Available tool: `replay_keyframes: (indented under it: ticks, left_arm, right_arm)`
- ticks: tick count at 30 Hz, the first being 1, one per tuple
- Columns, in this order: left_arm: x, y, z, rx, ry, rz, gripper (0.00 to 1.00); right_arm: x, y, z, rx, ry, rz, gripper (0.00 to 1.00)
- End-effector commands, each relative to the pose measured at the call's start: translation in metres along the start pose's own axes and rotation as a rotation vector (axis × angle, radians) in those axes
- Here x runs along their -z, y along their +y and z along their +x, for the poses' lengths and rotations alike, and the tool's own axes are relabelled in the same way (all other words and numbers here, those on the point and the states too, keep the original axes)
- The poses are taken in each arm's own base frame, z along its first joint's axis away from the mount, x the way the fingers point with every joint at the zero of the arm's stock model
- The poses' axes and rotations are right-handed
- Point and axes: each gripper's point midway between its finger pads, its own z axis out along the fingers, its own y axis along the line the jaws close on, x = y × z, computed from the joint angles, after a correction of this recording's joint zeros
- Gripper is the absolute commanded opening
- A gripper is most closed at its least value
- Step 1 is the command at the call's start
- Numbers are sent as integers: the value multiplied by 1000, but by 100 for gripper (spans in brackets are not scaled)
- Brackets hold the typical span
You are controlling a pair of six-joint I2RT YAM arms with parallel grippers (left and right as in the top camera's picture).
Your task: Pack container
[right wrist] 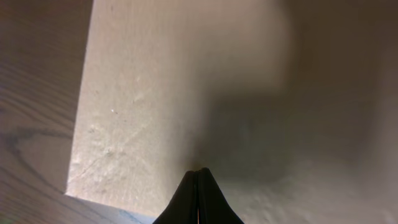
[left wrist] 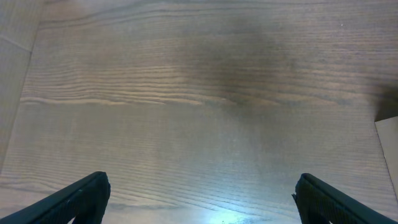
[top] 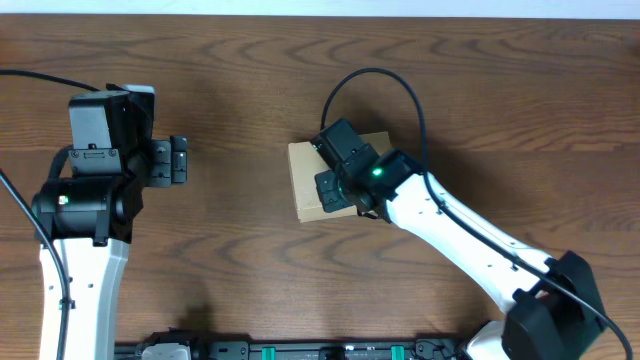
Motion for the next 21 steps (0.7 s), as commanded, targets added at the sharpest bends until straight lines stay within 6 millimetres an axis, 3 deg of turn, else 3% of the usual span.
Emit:
replay_keyframes:
  ticks: [1, 9, 13, 15, 18, 21]
  left_arm:
    - [1, 3, -4, 18, -5, -4, 95]
    - [1, 3, -4, 18, -5, -4, 95]
    - [1, 3, -4, 18, -5, -4, 95]
    - [1, 3, -4, 18, -6, -5, 95]
    - [1, 3, -8, 20, -21, -6, 95]
    - [2, 4, -12, 13, -39, -8, 95]
  right_arm:
    - [-10, 7, 4, 36, 30, -6, 1]
    - [-15, 8, 3, 60, 30, -5, 1]
    - [-7, 0, -21, 105, -54, 35, 2]
    - [9, -9, -46, 136, -122, 62, 5]
    - [48, -40, -100, 159, -272, 171, 32]
    - [95, -78, -152, 150, -412, 237, 72]
